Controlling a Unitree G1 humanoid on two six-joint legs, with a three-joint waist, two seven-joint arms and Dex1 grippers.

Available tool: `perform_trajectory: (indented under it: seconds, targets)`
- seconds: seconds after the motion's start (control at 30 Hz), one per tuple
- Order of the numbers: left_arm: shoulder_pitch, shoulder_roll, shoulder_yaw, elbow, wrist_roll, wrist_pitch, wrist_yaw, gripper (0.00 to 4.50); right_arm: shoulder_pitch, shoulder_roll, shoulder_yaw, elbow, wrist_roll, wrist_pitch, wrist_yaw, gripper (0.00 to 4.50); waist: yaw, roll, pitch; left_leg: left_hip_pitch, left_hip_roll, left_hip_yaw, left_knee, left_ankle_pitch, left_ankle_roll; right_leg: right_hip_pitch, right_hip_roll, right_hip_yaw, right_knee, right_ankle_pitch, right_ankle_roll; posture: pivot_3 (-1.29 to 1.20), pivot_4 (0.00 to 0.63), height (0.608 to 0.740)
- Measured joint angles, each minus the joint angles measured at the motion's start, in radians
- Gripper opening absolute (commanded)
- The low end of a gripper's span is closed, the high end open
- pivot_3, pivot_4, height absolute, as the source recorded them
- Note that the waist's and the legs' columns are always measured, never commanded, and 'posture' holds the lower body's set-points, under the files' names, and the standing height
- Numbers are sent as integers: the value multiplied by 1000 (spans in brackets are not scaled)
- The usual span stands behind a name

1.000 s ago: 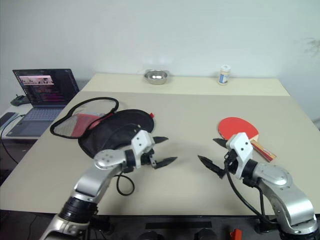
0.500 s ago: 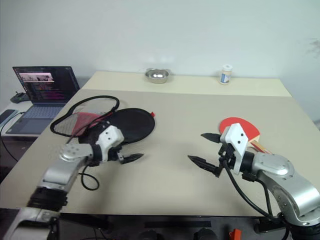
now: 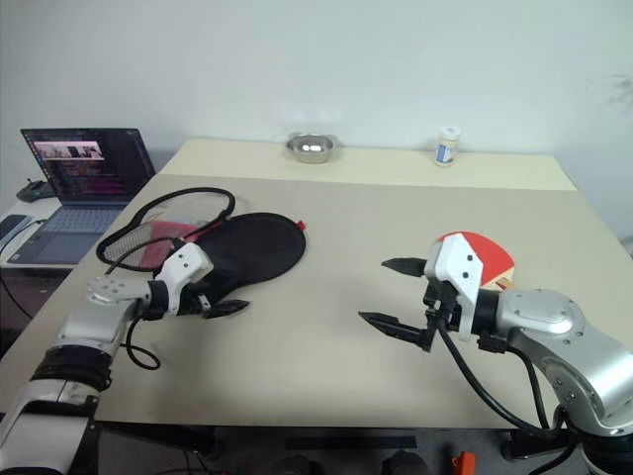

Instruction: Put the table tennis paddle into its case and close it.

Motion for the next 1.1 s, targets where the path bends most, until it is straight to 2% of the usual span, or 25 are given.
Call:
perform_trajectory:
  seconds: [0.07,0.27,0.47,0.6,0.77,0.93,1.1]
  targets:
    - [-29,0,0,52,13,-10,3,4500,4,0,-1,0,-5,-12,-1,4493,0,0,0,0,0,0,0,0,0,0,0,0,0,0,0,0,150,740]
    - [-58,-14,-1,120,25,-38,-17,2425,16,0,-2,21,-19,-34,-4,4500,0,0,0,0,0,0,1,0,0,0,0,0,1,0,0,0,150,740]
    - [-38,-45,6,58,0,27,-43,186,19,0,-3,29,-28,-47,-9,4500,4,0,0,1,0,-1,1,0,0,1,0,0,2,0,0,0,150,740]
    - [30,-80,34,-99,-38,146,-30,69,19,-3,-4,30,-29,-48,-14,4500,4,0,0,0,-1,0,1,0,0,1,-1,0,1,0,0,0,150,740]
    - [75,-175,38,-322,-92,347,33,69,21,-18,-23,32,-27,-48,-12,4500,6,-1,0,-1,-1,-1,2,0,0,1,-1,0,1,0,0,0,150,740]
    - [73,-328,9,-503,-134,531,135,69,51,-68,-60,43,-26,-48,15,4500,8,-1,0,0,-1,-1,2,0,0,1,-1,0,1,0,0,0,150,740]
    - [51,-498,-87,-506,-139,574,198,69,95,-120,-100,58,-27,-50,52,4500,8,-1,0,0,-2,-1,2,0,0,1,0,0,1,0,0,0,150,740]
